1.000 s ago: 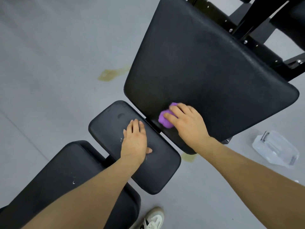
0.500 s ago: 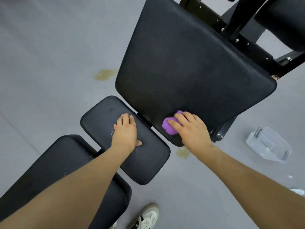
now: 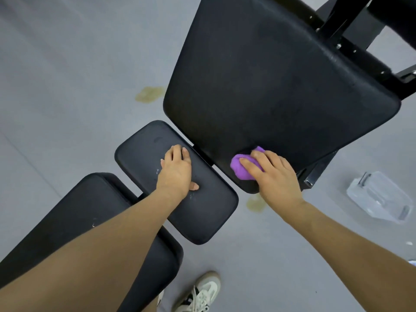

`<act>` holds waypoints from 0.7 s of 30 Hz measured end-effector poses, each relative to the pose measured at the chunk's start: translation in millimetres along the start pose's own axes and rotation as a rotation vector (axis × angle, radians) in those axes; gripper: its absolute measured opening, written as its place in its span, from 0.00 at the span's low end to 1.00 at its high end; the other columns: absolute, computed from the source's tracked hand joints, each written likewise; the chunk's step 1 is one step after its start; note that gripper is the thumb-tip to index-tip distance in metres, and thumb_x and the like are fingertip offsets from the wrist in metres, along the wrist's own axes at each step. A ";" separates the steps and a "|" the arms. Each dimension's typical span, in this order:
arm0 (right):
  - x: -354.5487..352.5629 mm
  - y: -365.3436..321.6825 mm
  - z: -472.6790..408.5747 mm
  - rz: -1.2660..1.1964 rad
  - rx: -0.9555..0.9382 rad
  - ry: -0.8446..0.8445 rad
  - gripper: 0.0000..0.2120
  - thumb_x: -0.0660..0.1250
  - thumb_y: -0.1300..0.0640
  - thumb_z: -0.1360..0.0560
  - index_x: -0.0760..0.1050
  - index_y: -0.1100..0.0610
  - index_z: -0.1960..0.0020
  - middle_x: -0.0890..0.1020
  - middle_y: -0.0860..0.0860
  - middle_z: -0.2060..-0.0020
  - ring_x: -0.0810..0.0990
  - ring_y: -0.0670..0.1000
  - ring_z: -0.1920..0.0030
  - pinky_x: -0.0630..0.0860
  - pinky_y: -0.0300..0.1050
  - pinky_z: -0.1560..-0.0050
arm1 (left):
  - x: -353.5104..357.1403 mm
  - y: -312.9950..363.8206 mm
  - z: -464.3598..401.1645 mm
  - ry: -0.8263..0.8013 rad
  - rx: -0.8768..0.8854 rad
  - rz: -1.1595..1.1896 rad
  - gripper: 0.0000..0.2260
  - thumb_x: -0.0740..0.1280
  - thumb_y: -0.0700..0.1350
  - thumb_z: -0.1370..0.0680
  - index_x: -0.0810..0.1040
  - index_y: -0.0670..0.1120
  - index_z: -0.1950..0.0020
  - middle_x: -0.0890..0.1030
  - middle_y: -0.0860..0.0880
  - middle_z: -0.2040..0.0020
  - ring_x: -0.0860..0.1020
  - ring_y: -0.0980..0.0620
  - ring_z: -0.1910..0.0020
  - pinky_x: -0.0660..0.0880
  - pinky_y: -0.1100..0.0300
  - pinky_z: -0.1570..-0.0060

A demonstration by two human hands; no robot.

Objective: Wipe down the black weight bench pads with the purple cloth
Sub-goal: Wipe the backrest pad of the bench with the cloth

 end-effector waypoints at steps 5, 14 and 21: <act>-16.5 -4.4 -90.0 0.011 0.055 0.096 0.23 0.54 0.63 0.34 0.78 0.57 0.43 0.79 0.58 0.46 0.77 0.60 0.47 0.69 0.48 0.51 | 0.7 -0.6 0.1 -0.009 -0.002 0.000 0.46 0.73 0.51 0.30 0.47 0.39 0.24 0.48 0.42 0.26 0.49 0.41 0.26 0.60 0.43 0.30; -14.1 7.5 -11.0 -0.062 0.110 0.073 0.24 0.64 0.71 0.37 0.77 0.62 0.41 0.80 0.61 0.47 0.73 0.59 0.45 0.77 0.51 0.51 | 1.8 -2.3 1.6 -0.035 -0.004 0.035 0.46 0.72 0.50 0.28 0.45 0.40 0.23 0.46 0.44 0.25 0.46 0.43 0.25 0.58 0.43 0.28; -12.1 -10.9 -105.2 -0.133 0.221 0.001 0.27 0.71 0.71 0.40 0.76 0.62 0.41 0.77 0.61 0.47 0.76 0.62 0.50 0.74 0.51 0.55 | 4.5 -4.0 1.9 -0.023 -0.020 0.052 0.45 0.72 0.50 0.28 0.44 0.41 0.23 0.44 0.45 0.24 0.44 0.44 0.24 0.57 0.42 0.30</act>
Point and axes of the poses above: each hand's wrist, its own z-axis away from the middle knuckle, its own x-axis out of the palm, y = z × x, the point moved 10 cm from there along -z, towards the middle knuckle
